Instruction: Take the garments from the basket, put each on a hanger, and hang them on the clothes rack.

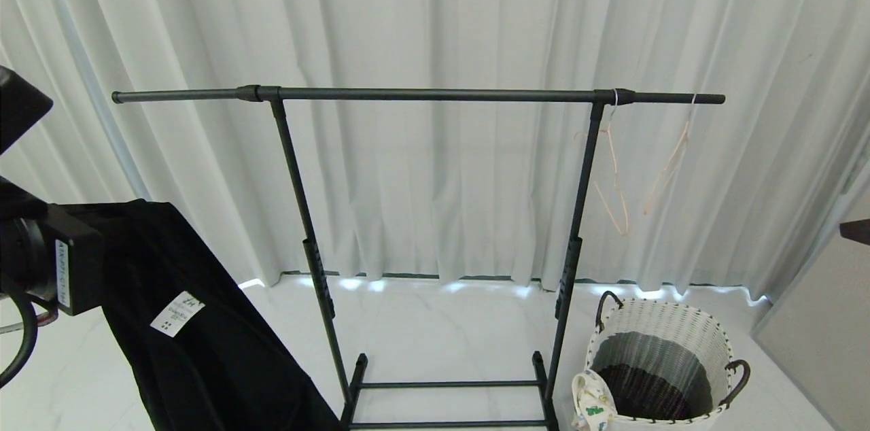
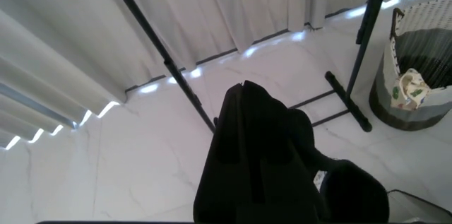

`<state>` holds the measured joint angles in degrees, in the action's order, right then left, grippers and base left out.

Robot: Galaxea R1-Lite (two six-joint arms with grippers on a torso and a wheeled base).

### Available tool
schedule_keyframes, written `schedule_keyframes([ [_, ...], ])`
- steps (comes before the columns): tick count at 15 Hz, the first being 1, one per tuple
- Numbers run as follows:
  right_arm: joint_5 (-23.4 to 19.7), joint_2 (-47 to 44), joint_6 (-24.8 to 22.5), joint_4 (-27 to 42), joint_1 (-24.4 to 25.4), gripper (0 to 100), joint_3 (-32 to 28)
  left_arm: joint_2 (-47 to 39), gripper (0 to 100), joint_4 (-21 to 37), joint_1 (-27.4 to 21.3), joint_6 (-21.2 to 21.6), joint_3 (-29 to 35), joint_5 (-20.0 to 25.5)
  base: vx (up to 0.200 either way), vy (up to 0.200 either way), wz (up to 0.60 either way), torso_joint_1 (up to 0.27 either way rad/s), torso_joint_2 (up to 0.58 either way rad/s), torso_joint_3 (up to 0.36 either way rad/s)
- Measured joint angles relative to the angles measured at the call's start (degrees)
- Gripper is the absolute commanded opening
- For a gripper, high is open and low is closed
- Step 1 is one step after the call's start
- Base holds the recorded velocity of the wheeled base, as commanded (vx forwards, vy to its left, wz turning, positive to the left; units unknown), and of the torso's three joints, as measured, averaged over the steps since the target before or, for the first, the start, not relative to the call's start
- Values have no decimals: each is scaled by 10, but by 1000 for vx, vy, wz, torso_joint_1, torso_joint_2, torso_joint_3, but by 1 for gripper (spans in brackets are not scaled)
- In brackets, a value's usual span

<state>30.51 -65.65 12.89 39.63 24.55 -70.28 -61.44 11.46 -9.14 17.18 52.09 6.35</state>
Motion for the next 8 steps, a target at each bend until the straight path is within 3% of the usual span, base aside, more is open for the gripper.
schedule_keyframes([
  [4,-2,4,-14,-69,-9,100,52,-1,0,0,0,0,-2,0,200,0,0,17,-5,-6],
  [8,-29,8,-30,-73,-23,100,68,-1,0,0,-1,1,-2,1,200,0,0,1,1,0],
])
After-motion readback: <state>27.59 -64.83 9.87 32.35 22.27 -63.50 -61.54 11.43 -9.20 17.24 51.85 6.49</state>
